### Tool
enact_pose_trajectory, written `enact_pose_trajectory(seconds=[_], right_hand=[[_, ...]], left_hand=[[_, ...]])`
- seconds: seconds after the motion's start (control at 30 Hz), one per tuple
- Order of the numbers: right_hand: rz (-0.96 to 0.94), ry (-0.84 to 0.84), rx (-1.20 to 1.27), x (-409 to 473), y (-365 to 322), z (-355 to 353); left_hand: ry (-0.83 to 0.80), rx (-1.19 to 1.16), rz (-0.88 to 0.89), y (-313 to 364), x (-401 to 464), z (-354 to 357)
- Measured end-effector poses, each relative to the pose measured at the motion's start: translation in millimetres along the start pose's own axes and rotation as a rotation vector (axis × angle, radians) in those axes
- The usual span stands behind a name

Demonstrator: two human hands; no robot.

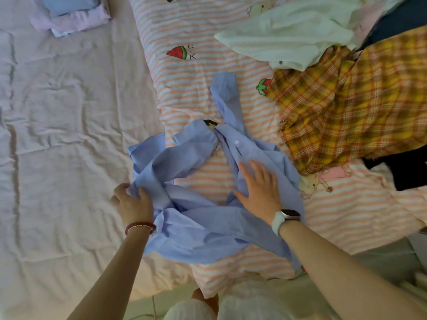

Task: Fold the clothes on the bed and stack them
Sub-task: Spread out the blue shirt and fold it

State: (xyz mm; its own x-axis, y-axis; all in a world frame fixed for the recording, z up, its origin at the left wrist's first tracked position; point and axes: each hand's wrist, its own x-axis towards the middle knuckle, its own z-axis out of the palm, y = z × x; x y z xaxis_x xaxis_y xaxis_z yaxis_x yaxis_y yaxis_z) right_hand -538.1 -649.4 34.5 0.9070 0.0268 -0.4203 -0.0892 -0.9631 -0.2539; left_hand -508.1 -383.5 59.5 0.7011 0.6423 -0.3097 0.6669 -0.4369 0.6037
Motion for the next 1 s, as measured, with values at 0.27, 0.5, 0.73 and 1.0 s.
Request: enact_pose_trajectory(seconds=[0.27, 0.5, 0.73, 1.0], right_hand=[[0.066, -0.044, -0.073, -32.9, 55.1, 15.2], [0.412, 0.128, 0.001, -85.8, 85.0, 8.4], [-0.106, -0.221, 0.183, -43.0, -1.0, 22.7], [-0.184, -0.279, 0.568, -65.4, -21.9, 14.9]], left_hand=[[-0.666, 0.813, 1.052, 8.6, -55.0, 41.4], [-1.029, 1.303, 0.978, -26.2, -81.9, 41.1], [-1.021, 0.948, 0.718, -40.2, -75.1, 18.8], [-0.896, 0.447, 0.548, -45.6, -73.9, 14.4]])
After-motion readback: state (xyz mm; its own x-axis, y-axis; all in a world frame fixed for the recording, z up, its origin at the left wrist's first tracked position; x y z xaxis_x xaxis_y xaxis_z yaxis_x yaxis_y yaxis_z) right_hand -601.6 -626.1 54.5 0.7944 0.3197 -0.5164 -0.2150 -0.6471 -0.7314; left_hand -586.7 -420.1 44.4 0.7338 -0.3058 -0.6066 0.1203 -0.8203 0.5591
